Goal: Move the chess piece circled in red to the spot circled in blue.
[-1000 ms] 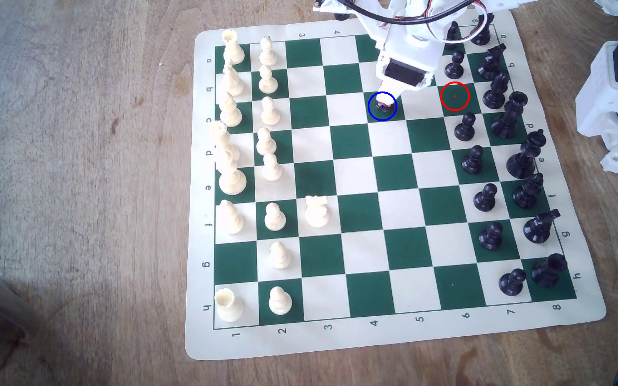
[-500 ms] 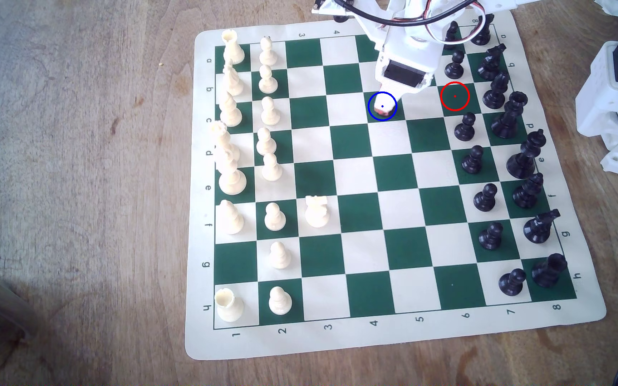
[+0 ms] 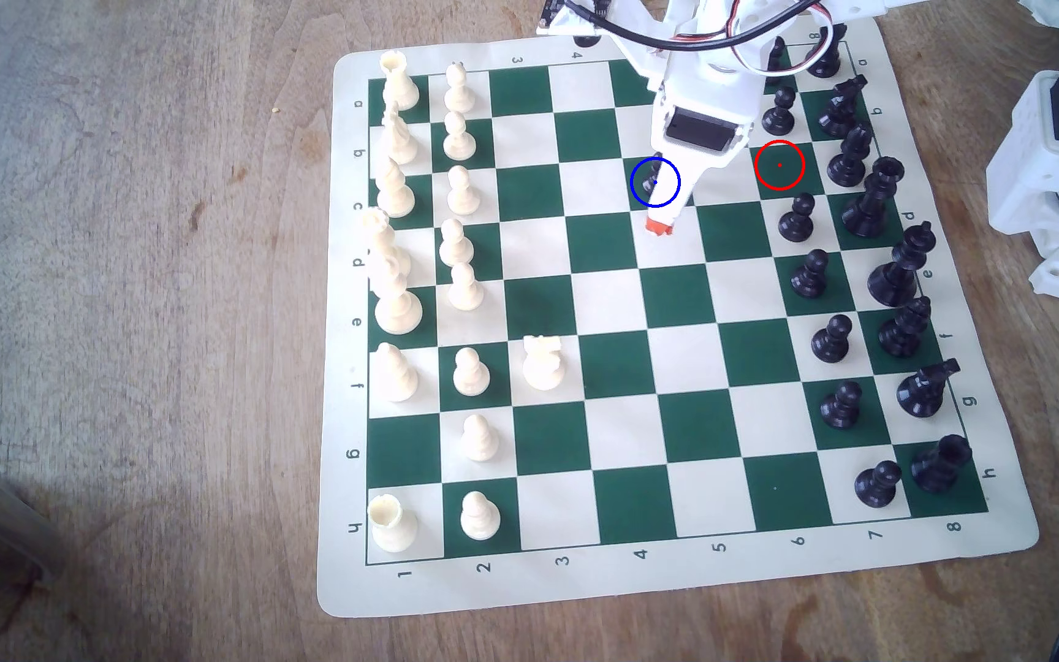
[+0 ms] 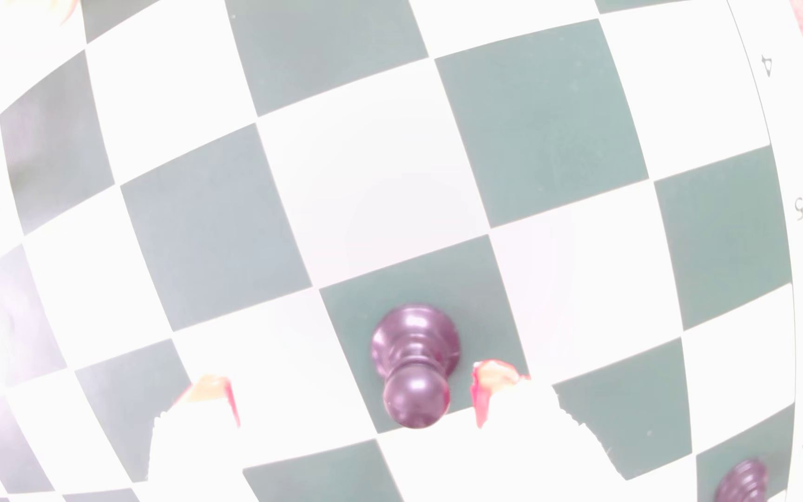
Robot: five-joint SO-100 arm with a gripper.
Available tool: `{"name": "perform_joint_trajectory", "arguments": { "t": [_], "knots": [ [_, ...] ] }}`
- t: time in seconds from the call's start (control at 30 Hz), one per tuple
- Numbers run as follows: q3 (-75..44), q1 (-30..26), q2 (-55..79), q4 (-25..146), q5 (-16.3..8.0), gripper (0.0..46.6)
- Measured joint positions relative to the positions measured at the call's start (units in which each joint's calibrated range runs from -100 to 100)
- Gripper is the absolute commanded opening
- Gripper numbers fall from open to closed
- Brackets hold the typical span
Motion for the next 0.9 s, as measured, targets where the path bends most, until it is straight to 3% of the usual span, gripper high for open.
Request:
{"name": "perform_joint_trajectory", "arguments": {
  "t": [0.1,0.13,0.17,0.5,0.53,0.57,0.63,0.77,0.9],
  "knots": [
    [1.6,0.0,-1.2,0.3,0.3,26.0],
    [2.0,0.0,-2.1,1.5,0.5,20.9],
    [3.1,0.0,-3.9,2.4,0.8,19.1],
    [14.9,1.5,-23.7,3.9,1.1,20.6],
    [16.3,1.5,-26.0,4.1,1.0,18.4],
    [18.3,1.1,-28.5,4.7,0.8,7.8],
    [25.3,-0.3,-37.2,4.5,0.9,0.8],
    [38.3,-0.4,-53.0,-4.3,-2.5,0.2],
    [48.4,1.8,-64.2,-18.1,-3.3,0.2]
  ]
}}
